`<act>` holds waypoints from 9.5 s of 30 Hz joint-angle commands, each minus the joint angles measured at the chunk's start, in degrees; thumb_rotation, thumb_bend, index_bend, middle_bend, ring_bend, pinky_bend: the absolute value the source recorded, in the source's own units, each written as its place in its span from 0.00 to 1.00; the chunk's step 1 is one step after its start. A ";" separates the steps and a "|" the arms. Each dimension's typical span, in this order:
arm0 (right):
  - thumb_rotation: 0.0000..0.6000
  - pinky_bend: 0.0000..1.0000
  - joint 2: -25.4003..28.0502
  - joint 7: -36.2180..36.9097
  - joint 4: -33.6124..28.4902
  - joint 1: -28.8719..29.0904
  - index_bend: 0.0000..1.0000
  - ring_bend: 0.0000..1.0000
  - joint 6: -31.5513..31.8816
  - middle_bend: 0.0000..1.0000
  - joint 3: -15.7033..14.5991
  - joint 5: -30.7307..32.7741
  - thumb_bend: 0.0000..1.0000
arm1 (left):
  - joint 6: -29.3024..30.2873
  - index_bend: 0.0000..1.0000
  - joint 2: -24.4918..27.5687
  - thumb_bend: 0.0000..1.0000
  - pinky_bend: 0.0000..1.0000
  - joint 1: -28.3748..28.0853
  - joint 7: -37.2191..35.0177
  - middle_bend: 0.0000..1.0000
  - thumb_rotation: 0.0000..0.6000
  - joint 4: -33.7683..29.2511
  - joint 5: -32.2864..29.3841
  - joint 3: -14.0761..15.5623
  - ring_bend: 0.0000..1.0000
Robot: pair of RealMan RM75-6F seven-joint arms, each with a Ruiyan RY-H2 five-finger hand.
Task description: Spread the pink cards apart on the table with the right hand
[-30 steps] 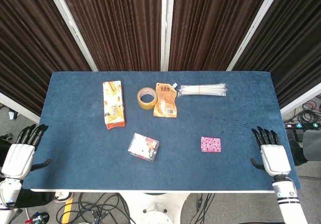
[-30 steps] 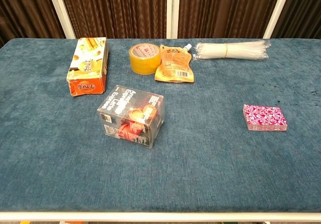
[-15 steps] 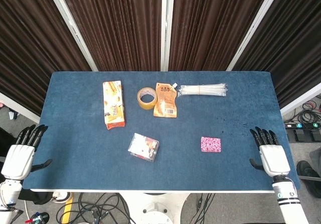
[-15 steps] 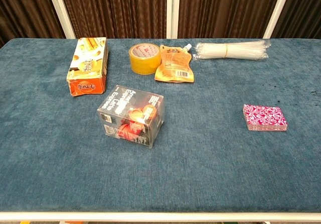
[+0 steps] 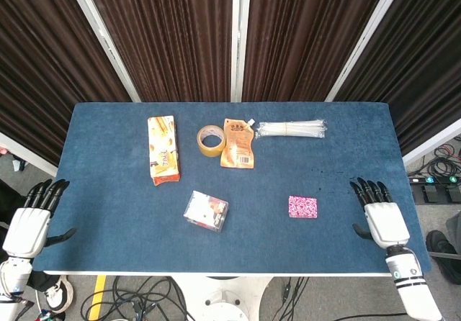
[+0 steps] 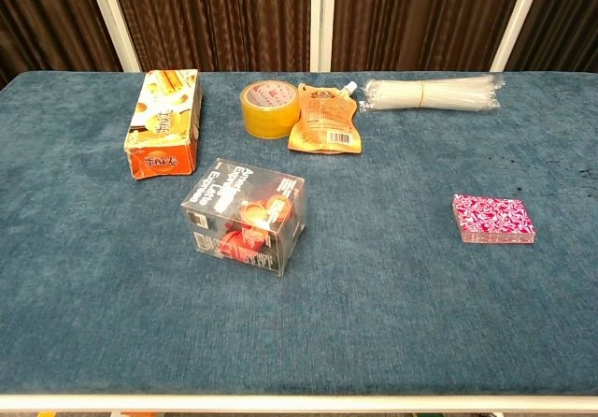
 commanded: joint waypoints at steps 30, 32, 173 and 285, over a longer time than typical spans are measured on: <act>1.00 0.85 -8.43 -16.25 -0.17 10.44 0.28 0.76 -11.51 0.25 2.04 10.91 0.15 | -0.70 0.07 -0.15 0.00 0.10 0.08 -1.48 0.07 1.00 1.04 -0.35 0.32 0.00; 1.00 0.85 -9.82 -17.34 0.67 11.08 0.27 0.76 -11.74 0.24 2.10 12.03 0.15 | -0.76 0.07 -0.12 0.00 0.10 0.11 -1.85 0.07 1.00 1.27 -0.47 0.31 0.00; 1.00 0.85 -31.00 -27.38 23.25 33.05 0.35 0.76 -19.59 0.35 7.14 33.59 0.21 | -1.63 0.07 -0.11 0.00 0.10 0.80 -6.44 0.07 1.00 4.15 -2.01 0.17 0.00; 1.00 0.85 -16.77 -23.95 5.78 25.42 0.40 0.76 -13.64 0.41 -3.10 30.15 0.17 | -2.11 0.07 -0.34 0.00 0.10 0.68 -5.84 0.07 1.00 4.21 -1.66 0.48 0.00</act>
